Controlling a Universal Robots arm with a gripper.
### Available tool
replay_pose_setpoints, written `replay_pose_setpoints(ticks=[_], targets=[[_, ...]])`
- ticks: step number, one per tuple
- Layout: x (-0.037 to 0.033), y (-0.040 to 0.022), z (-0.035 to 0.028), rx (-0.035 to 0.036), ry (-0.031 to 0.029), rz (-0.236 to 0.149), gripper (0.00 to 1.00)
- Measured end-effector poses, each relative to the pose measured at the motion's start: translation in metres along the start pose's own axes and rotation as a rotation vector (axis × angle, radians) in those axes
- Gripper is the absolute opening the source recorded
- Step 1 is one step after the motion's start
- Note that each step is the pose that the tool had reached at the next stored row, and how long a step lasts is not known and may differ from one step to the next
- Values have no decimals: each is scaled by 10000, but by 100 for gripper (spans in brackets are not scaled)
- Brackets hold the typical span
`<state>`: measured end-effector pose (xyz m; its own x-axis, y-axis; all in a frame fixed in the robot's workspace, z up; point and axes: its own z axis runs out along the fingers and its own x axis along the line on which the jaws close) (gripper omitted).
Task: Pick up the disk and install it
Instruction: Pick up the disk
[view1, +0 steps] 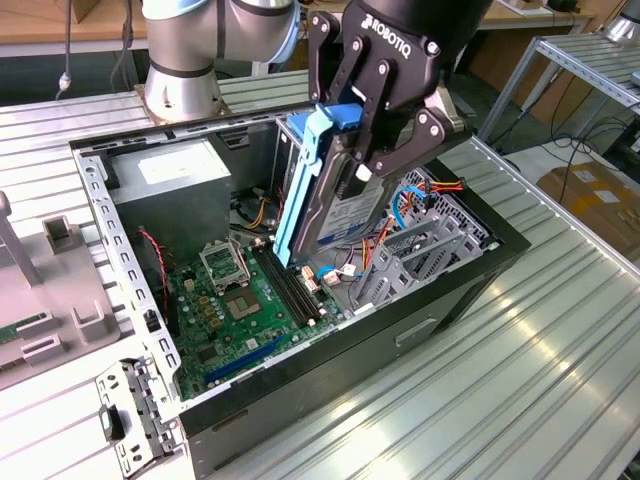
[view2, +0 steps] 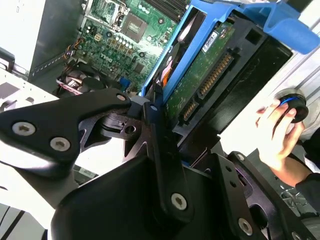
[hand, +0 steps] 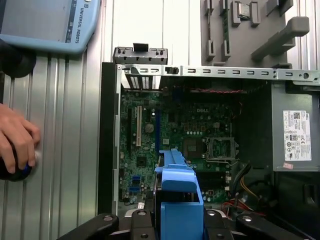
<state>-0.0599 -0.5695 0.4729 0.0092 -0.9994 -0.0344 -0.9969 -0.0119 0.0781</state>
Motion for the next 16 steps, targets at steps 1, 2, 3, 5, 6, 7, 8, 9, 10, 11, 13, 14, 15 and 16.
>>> replay_pose_setpoints(ticks=[1,2,3,5,6,7,8,9,10,11,13,14,15,16], targets=[[2,-38,-1,-4,0,-1,36],[4,-74,-3,-10,0,-2,36],[5,-93,-4,-12,0,-3,36],[8,-132,-6,-16,1,-4,36],[9,-149,-6,-18,0,-4,36],[11,-167,-8,-20,1,-5,36],[12,-183,-9,-22,2,-5,36],[14,-203,-10,-24,2,-4,36],[17,-219,-9,-25,-1,-5,36],[21,-243,-11,-28,0,-6,36],[27,-277,-12,-33,-1,-7,36],[31,-294,-13,-36,0,-6,36],[38,-314,-14,-39,0,-7,36],[46,-330,-15,-42,0,-7,36]])
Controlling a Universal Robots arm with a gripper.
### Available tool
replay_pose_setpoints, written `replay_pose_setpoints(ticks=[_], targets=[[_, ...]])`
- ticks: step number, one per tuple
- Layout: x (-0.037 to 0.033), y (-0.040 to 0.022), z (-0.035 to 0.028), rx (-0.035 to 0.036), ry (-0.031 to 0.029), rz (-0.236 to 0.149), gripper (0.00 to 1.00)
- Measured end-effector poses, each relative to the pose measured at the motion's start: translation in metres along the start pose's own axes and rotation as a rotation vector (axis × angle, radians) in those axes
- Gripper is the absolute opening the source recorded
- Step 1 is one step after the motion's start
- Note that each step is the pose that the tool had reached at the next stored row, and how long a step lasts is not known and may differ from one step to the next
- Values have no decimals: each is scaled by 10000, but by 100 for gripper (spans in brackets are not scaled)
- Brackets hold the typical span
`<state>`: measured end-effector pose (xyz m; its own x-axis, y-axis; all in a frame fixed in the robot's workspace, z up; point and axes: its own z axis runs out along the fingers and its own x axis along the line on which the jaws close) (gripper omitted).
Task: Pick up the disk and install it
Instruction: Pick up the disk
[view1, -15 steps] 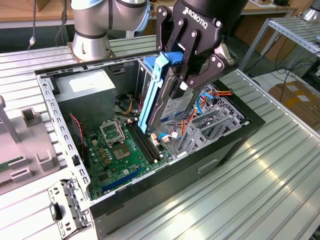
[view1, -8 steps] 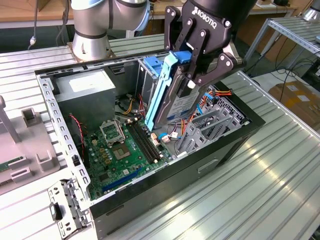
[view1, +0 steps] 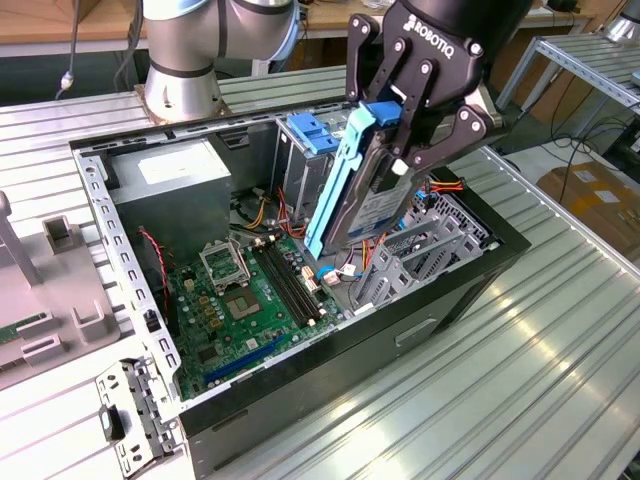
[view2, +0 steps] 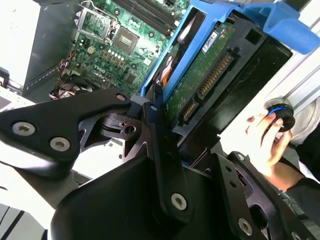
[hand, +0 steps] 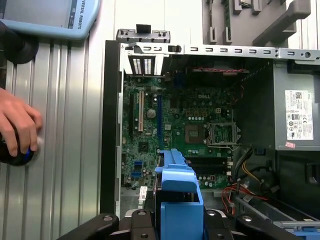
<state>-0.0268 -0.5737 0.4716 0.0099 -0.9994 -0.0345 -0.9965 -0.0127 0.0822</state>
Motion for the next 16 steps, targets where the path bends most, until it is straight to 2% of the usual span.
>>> replay_pose_setpoints(ticks=[8,13,16], targets=[[118,-76,-3,-6,0,-1,36],[215,-146,-6,-15,0,-3,36],[241,-199,-8,-28,0,-2,36]])
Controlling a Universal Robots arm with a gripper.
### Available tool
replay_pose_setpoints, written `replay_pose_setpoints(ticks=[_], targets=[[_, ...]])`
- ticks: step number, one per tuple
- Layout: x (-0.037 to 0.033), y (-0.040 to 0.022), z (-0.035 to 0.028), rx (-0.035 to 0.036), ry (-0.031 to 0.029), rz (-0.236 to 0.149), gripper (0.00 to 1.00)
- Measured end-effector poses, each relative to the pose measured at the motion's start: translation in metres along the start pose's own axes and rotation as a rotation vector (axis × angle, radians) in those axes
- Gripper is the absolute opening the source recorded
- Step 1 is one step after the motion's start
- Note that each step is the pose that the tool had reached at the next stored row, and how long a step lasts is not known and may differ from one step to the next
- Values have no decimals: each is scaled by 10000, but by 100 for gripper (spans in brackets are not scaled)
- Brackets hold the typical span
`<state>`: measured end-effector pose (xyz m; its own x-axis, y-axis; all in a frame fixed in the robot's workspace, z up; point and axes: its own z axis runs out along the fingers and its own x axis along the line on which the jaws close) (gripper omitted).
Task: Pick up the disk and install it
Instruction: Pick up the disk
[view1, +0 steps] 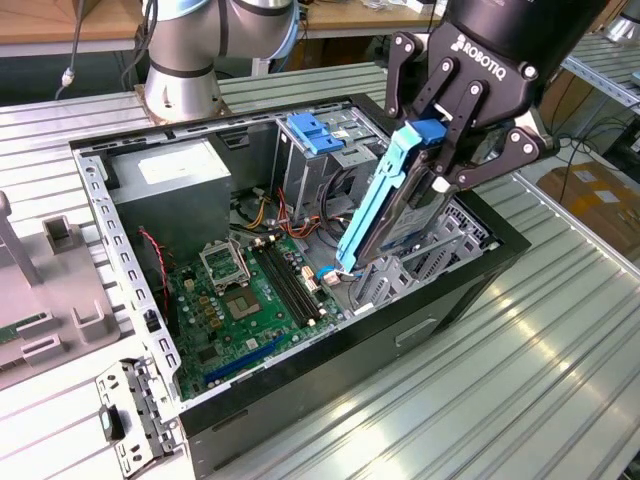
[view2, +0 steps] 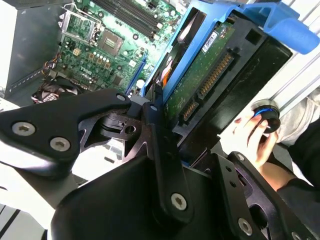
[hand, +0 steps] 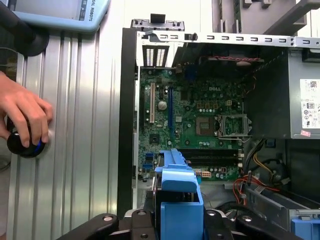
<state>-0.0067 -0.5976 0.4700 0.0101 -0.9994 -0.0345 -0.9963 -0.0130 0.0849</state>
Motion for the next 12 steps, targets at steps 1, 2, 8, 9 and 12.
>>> replay_pose_setpoints(ticks=[1,2,8,9,12], targets=[[9,-32,-1,-7,-1,0,36],[16,-65,-3,-16,0,0,36],[41,-214,-11,-42,0,-3,36],[43,-229,-12,-44,0,-3,36],[52,-283,-15,-50,0,-4,36]])
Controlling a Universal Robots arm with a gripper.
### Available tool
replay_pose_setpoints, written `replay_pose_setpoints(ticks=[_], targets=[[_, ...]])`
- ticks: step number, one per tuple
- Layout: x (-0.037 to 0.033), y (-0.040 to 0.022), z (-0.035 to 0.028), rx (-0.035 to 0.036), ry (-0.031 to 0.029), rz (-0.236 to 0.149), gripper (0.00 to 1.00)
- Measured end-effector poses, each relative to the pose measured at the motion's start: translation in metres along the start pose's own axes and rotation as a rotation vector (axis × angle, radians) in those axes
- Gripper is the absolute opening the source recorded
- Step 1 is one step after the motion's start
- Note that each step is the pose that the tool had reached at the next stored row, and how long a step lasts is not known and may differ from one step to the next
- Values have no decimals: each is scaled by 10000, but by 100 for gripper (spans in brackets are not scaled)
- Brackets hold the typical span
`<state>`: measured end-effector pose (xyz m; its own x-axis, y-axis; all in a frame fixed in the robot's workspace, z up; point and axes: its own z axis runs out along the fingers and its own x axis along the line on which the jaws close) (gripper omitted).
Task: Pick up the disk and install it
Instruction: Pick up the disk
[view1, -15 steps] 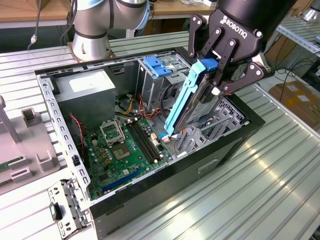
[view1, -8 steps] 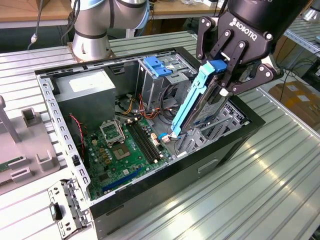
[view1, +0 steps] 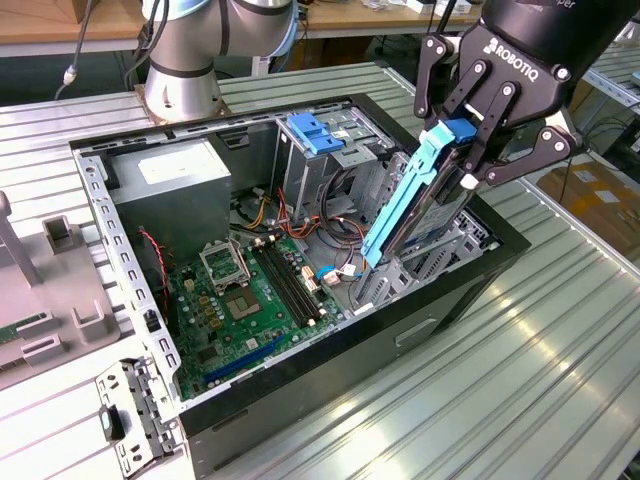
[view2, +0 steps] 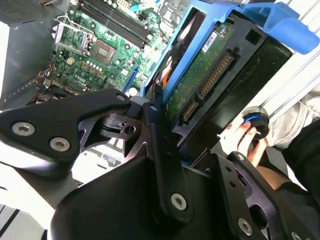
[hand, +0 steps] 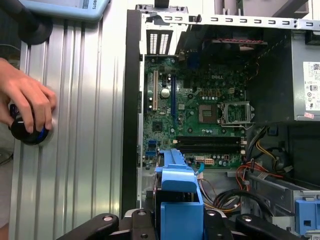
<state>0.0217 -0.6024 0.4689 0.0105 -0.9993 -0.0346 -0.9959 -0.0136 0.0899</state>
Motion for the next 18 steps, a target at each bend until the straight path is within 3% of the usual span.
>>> replay_pose_setpoints(ticks=[10,18], targets=[[25,-181,-11,-25,0,-2,36],[49,-372,-22,-56,-2,-4,36]])
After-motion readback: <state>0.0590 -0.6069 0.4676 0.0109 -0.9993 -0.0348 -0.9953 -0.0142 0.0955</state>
